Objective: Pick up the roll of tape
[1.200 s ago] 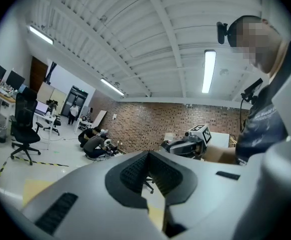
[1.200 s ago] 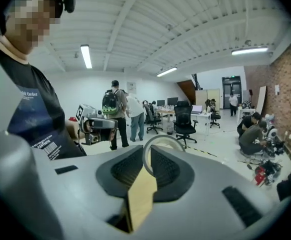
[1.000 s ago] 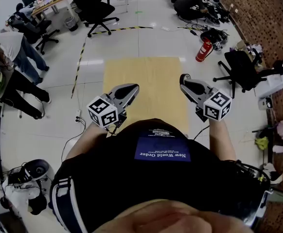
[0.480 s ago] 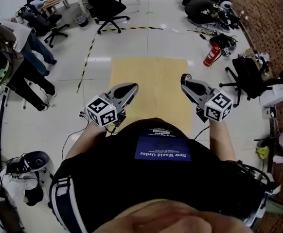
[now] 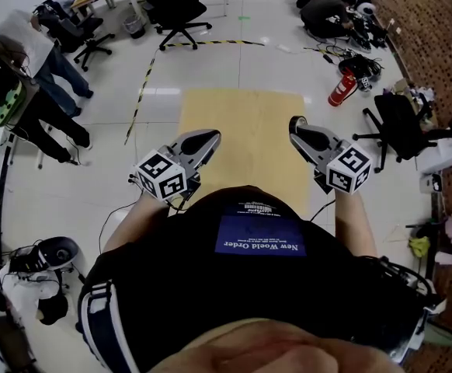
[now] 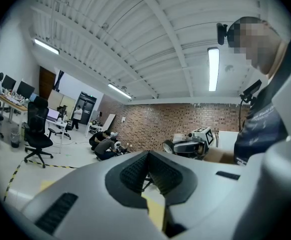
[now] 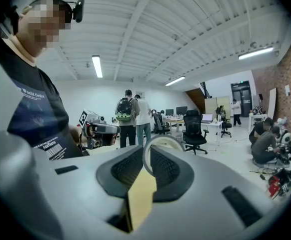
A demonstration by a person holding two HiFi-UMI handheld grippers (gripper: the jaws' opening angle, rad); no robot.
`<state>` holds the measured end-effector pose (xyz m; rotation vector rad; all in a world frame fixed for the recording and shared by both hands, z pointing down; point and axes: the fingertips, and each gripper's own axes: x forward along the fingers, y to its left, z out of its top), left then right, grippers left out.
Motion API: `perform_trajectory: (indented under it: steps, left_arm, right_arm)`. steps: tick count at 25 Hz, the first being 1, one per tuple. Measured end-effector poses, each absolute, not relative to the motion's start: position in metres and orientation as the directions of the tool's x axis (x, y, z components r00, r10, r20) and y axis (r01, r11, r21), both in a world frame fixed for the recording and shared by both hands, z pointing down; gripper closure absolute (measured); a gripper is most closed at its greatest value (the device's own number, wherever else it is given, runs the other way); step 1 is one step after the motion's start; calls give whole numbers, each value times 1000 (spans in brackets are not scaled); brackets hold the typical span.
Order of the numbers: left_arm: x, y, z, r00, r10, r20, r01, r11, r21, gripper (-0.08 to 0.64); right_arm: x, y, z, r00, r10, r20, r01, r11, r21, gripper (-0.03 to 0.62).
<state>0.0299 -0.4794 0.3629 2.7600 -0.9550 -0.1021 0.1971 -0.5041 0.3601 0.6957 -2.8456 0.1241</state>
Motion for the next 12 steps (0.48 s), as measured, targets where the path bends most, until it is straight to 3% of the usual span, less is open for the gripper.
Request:
perform_trajectory:
  steps: [12]
  left_arm:
    - [28,-478,362,791,-612,5,-596,-769,232,554]
  right_arm:
    - [197,-502,361,-862,-454,226,-472,881,-30,557]
